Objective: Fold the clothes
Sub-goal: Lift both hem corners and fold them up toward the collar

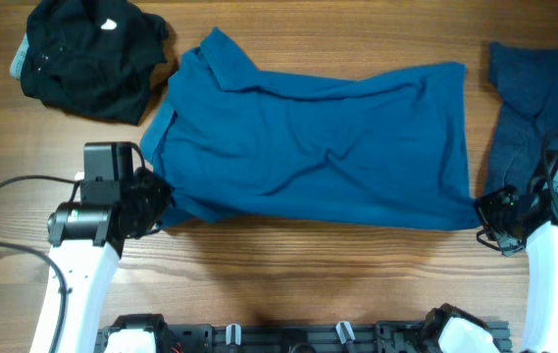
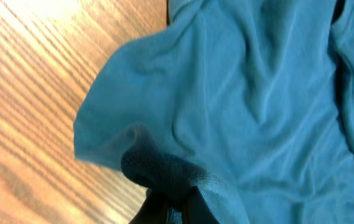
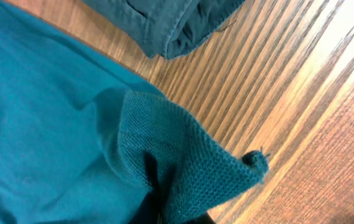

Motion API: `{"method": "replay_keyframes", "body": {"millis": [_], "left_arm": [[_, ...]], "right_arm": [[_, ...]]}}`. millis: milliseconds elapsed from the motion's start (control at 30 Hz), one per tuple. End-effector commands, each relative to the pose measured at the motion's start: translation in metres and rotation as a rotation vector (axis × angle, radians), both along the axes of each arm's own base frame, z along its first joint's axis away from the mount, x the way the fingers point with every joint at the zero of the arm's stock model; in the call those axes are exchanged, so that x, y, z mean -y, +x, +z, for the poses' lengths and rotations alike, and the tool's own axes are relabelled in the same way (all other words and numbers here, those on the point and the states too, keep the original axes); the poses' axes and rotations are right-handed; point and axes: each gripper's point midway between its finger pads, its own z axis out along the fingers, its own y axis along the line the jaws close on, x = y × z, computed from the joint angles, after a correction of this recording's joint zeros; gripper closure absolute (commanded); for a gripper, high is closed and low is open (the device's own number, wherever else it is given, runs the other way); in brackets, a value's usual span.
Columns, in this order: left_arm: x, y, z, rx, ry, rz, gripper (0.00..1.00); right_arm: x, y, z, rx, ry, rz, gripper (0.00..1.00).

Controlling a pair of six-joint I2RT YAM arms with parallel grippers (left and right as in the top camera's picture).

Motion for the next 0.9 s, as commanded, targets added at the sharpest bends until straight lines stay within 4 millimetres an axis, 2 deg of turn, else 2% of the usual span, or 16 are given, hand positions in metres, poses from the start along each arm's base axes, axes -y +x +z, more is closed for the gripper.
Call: {"method": "replay_keyframes", "body": {"millis": [0,267,467,867], "left_arm": [[-0.018,0.015,-0.001,0.017,0.075,0.053,0.96],[-0.019,0.041,-0.004,0.072,0.079,0.057,0.96],[-0.020,0.057,0.000,0.129,0.081,0.061,0.96],[-0.022,0.063,-0.011,0.107,0.091,0.065,0.96]], "right_arm": [[0.010,0.007,-0.002,-0.020,-0.034,-0.004,0.96],[0.014,0.013,-0.019,-0.030,-0.030,-0.009,0.96],[0.011,0.025,-0.018,0.018,-0.025,-0.014,0.96],[-0.034,0.070,-0.020,0.105,-0.010,0.122,0.96]]}}
